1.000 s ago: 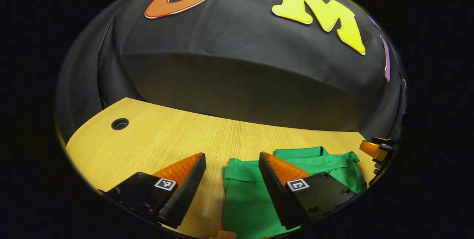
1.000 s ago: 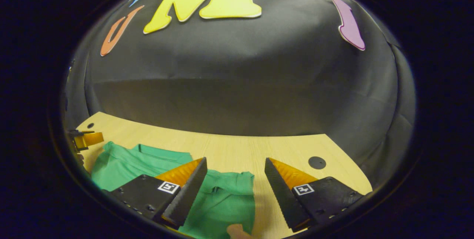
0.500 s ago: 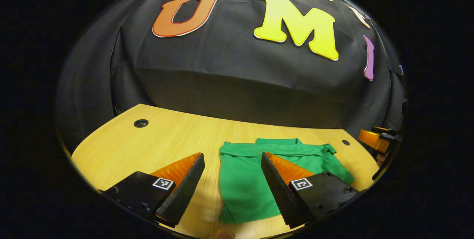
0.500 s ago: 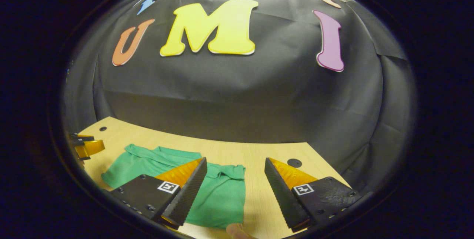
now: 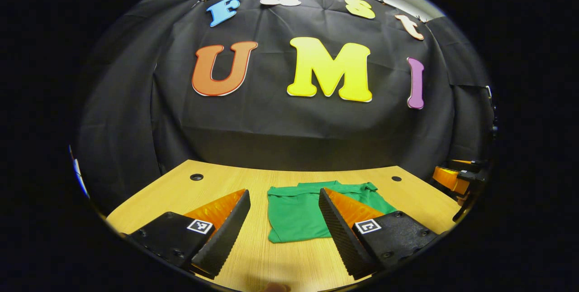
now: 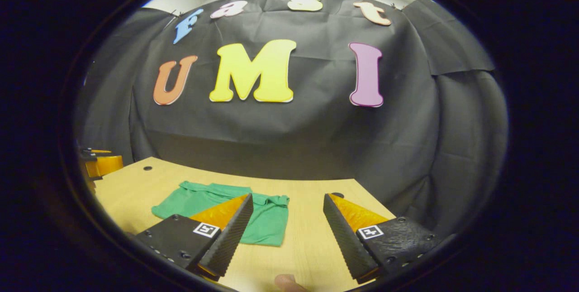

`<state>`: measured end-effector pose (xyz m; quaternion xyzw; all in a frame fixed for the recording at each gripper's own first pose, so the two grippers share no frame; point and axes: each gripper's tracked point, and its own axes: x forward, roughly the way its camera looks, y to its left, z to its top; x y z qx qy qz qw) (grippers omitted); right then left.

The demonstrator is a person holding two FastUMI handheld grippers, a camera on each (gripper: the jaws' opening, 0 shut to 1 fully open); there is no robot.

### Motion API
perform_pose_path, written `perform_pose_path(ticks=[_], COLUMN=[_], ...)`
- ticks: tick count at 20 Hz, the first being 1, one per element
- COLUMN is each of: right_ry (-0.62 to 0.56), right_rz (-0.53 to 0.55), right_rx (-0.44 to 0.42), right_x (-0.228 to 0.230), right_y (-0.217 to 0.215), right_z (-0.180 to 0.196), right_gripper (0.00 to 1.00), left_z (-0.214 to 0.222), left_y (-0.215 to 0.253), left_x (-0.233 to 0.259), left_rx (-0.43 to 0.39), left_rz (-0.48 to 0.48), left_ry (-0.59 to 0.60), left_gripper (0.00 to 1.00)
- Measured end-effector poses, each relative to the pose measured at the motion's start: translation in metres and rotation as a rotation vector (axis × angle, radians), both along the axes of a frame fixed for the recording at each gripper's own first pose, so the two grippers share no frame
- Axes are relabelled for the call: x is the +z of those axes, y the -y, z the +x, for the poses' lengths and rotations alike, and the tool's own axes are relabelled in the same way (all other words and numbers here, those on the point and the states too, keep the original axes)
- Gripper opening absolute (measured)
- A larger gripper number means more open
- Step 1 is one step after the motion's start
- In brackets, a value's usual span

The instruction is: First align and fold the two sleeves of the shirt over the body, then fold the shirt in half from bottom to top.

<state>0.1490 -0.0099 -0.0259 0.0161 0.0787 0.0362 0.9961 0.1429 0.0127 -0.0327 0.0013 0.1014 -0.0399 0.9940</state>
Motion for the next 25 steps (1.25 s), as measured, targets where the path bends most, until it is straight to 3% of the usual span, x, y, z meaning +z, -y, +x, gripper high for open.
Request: perform_pose_path(ticks=[9, 13, 16, 19, 22, 25], right_ry=[0.095, 0.186, 0.149, 0.122, 0.157, 0.178], right_rz=[-0.064, -0.116, -0.163, -0.140, -0.155, -0.170], right_rx=[0.012, -0.024, -0.021, 0.002, -0.030, -0.045], right_x=[0.029, 0.039, 0.018, 0.005, 0.006, 0.008], right_y=[0.015, 0.025, 0.019, 0.009, 0.014, 0.014], right_z=[-0.172, -0.225, -0.240, -0.238, -0.240, -0.243], right_gripper=[0.95, 0.95, 0.95, 0.95, 0.97, 0.95], left_z=[-0.156, -0.199, -0.215, -0.222, -0.217, -0.210], left_y=[0.018, 0.011, 0.008, 0.021, 0.019, 0.022], left_x=[0.013, 0.004, 0.006, -0.002, -0.009, -0.017], left_rx=[-0.012, -0.007, -0.001, -0.045, -0.048, -0.051], left_rz=[0.059, 0.071, 0.063, 0.025, 0.061, 0.035], left_ry=[0.060, 0.034, 0.043, 0.050, 0.038, 0.019], left_gripper=[0.98, 0.98, 0.98, 0.98, 0.98, 0.98])
